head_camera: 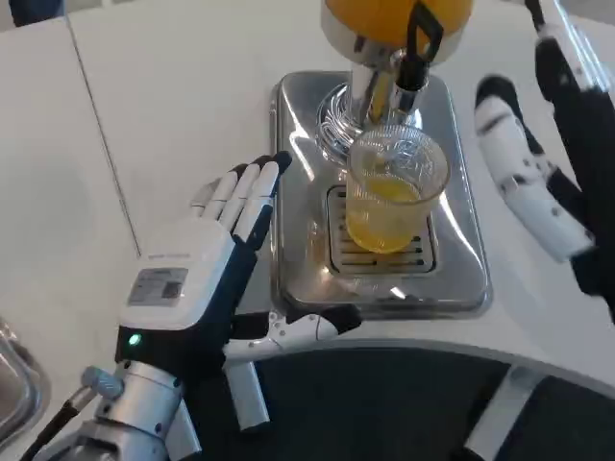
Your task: Grasp the cup under the faucet to collect the drink, then remove the cup.
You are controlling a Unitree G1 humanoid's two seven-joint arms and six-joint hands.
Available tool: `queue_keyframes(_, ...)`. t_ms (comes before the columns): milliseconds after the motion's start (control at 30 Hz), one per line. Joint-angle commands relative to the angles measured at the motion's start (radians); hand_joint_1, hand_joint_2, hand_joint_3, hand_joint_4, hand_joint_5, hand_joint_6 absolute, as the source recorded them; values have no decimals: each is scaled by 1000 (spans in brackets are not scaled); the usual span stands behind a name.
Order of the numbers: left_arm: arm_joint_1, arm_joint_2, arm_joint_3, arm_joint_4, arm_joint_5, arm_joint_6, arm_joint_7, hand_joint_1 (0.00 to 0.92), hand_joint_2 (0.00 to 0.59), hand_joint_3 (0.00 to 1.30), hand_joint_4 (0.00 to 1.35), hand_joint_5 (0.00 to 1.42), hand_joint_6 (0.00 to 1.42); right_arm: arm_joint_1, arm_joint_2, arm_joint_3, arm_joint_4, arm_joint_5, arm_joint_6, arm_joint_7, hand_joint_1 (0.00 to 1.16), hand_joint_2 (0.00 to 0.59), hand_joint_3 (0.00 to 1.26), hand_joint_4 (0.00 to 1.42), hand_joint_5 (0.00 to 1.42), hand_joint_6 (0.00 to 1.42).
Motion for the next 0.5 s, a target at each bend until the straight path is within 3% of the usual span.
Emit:
queue_keyframes(33,-8,-7,-18,2,3,9,-6,71,42,0,0,27,61,108,-59,-66,-51,50,-77,12,0,574,0,0,0,0)
queue_keyframes(233,-65,-29,-50,47,12,27,-10,74,42,0,0,27,61,270,-178,-194,-53,189,-283,-36,1,568,0,0,0,0)
queue_keyframes(367,-98,-35,-60,89,-2,28,-2,79,41,0,0,27,61,360,-224,-269,-35,258,-392,-66,19,554,0,0,0,0)
queue_keyframes(500,-130,-59,-53,135,-37,27,8,105,38,0,0,28,69,467,-240,-334,-28,309,-487,-104,24,550,0,0,0,0)
